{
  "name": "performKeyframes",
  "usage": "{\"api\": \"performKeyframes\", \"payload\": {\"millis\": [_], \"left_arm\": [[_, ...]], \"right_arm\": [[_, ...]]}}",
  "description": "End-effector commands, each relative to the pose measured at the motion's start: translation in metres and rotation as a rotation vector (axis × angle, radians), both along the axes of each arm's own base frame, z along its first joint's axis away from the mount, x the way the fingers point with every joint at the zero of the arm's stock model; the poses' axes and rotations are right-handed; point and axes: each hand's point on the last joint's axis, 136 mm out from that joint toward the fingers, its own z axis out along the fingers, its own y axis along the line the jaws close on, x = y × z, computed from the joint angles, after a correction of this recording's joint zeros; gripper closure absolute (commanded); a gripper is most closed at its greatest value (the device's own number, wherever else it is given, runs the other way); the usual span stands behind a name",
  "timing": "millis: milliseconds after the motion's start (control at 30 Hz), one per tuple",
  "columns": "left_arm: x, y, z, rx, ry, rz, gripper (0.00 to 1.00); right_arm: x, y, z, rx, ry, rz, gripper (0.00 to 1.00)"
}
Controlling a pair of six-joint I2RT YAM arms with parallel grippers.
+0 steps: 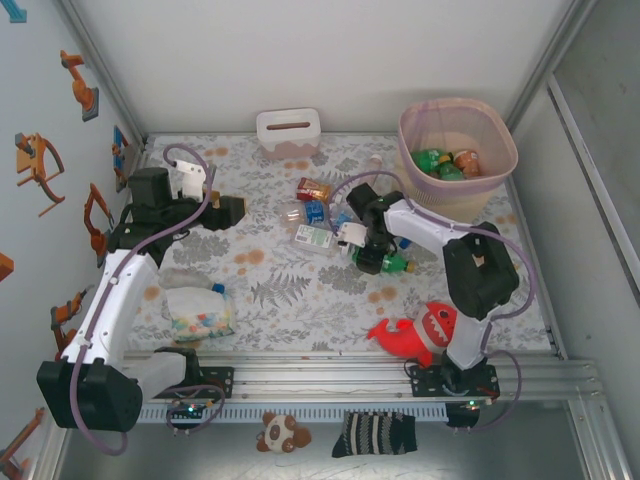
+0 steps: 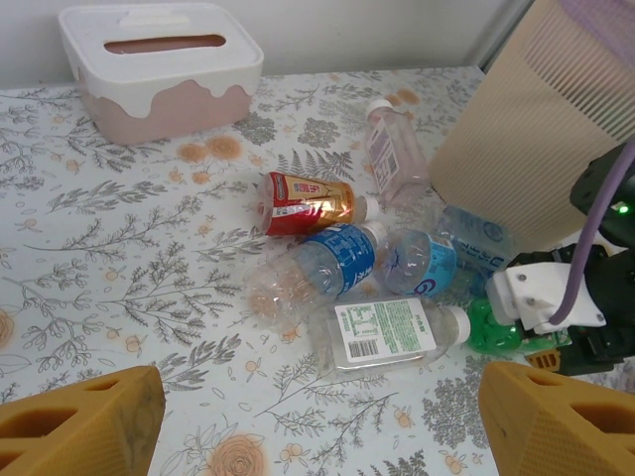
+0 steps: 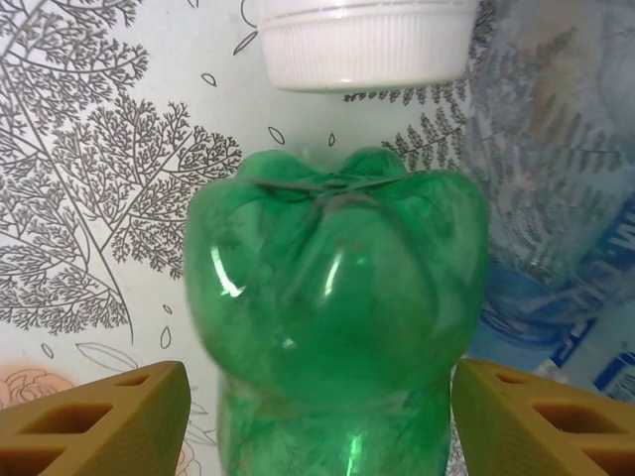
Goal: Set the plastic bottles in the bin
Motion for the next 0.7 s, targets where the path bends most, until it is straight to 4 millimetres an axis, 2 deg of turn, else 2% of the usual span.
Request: {"api": "performKeyframes", "payload": {"millis": [0,267,467,667], "left_arm": [[-0.003,0.001,0.000,0.003,-0.006,-0.001,0.18],[-0.004,0.002,0.002,0.004,-0.011,-0.001,0.18],[-0.005,0.002,0.001,0.004,-0.010,-0.001,0.18],[-0.006,0.001,0.002,0.004,-0.014,-0.002,0.18]], "right_arm": [[0.001,0.006,-0.004,0.001,0.008,-0.014,0.31],[-0.001,0.007,-0.022,-0.007,0.044,-0.022,0.33],[-0.004,0.012,-0.015,0.035,0.051,-0.032,0.41],[-0.007,0.018,0.002,0.069,0.048,-0.036,0.47]]}}
